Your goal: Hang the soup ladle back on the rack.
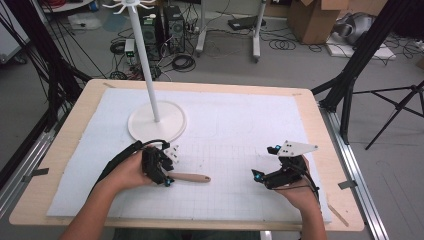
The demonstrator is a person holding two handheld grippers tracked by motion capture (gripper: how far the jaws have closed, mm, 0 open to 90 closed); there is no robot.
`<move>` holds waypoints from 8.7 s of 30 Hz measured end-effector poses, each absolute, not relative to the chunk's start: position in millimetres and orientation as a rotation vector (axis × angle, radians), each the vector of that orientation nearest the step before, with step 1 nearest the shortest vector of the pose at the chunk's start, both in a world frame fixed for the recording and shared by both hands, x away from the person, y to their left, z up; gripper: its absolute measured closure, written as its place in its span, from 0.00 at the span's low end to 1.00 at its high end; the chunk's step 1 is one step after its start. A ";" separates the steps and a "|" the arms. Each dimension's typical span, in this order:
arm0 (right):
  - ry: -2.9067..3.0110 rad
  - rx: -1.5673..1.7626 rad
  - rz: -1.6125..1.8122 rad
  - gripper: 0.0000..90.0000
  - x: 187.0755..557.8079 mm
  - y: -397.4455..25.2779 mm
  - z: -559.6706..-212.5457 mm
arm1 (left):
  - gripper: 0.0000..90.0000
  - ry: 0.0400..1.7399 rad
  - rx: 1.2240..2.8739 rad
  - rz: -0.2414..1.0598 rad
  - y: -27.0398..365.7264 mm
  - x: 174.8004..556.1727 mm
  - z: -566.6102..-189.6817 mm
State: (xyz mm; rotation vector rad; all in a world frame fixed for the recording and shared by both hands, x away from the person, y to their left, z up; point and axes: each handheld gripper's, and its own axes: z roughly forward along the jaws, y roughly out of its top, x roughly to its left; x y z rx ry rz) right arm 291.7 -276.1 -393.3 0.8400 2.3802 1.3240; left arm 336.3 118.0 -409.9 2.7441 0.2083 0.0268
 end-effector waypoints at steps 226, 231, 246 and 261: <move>2.436 0.807 1.291 0.02 296.1 -264.0 -403.5 | 0.85 0.699 2.095 0.246 272.4 435.3 -160.7; 2.440 0.806 1.291 0.02 296.0 -264.0 -403.5 | 0.85 0.703 2.106 0.239 267.9 439.4 -161.1; 2.444 0.802 1.288 0.02 295.7 -262.6 -403.7 | 0.85 0.722 2.128 0.223 264.1 446.6 -164.6; 2.446 0.797 1.296 0.02 295.3 -261.5 -403.7 | 0.80 0.708 2.114 0.232 268.5 440.4 -167.2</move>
